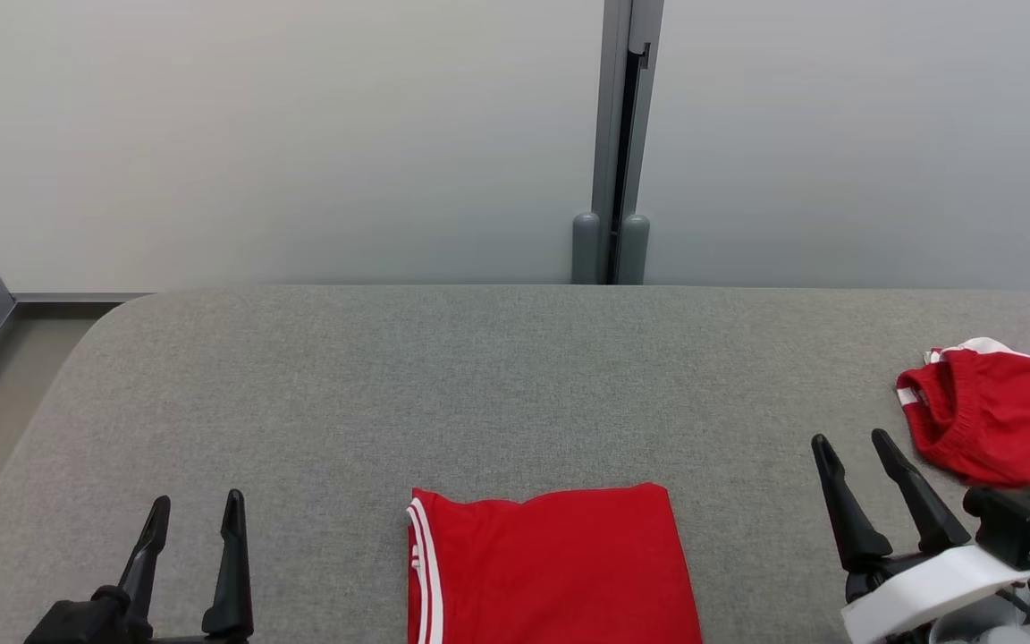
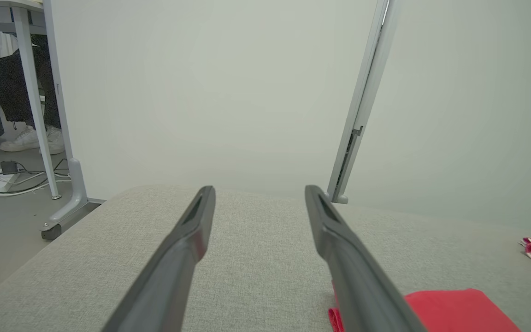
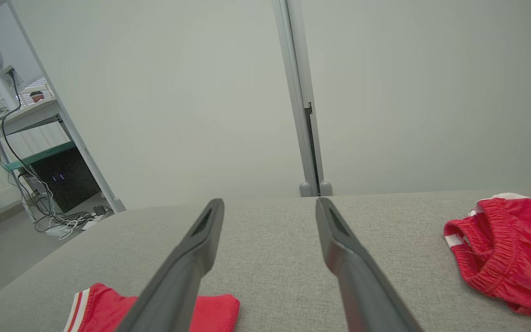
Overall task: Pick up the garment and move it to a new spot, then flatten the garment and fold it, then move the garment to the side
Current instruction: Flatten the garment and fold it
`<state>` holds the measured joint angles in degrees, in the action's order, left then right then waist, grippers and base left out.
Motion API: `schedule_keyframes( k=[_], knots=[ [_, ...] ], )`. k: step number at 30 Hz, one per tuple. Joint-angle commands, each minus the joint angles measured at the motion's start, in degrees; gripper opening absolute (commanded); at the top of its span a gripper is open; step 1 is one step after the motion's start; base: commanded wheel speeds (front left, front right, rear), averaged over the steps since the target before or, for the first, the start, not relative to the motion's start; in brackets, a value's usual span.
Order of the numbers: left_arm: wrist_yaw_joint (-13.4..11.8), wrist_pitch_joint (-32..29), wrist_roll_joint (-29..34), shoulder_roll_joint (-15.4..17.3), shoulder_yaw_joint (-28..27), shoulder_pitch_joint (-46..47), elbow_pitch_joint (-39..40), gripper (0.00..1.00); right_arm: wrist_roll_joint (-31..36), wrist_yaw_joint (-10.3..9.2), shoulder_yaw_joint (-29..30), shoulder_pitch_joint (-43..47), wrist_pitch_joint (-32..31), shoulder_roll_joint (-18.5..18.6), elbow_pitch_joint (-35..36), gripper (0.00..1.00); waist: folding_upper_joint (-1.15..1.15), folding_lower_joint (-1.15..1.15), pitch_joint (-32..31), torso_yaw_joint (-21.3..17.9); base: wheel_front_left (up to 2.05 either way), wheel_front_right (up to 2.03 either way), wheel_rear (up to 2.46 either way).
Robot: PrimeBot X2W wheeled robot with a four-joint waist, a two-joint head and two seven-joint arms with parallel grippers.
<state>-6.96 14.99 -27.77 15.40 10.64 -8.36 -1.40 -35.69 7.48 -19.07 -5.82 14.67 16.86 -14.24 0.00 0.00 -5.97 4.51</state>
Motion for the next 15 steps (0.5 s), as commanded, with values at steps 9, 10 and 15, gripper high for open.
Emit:
schedule_keyframes(
  k=[9,10,15],
  knots=[
    [1.5,0.2,5.1,-1.5,-1.2,-1.6,-0.8,1.0,7.1,0.03,5.4,3.6,0.6,-2.5,-1.3,1.0,0.0,0.0,-0.3,-0.3,0.0,0.0,0.0],
    [1.8,0.2,5.3,-1.7,-1.3,-1.8,-1.3,1.0,7.7,0.03,5.9,3.9,0.6,-2.9,-1.1,1.0,0.0,0.0,-0.3,-0.3,0.0,0.0,0.0],
    [3.3,0.2,6.7,-2.8,-2.2,-1.6,-2.5,1.0,8.9,0.03,5.8,4.2,0.6,-3.8,-1.8,1.0,0.0,0.0,-0.5,-0.1,0.0,0.0,0.0]
  ],
)
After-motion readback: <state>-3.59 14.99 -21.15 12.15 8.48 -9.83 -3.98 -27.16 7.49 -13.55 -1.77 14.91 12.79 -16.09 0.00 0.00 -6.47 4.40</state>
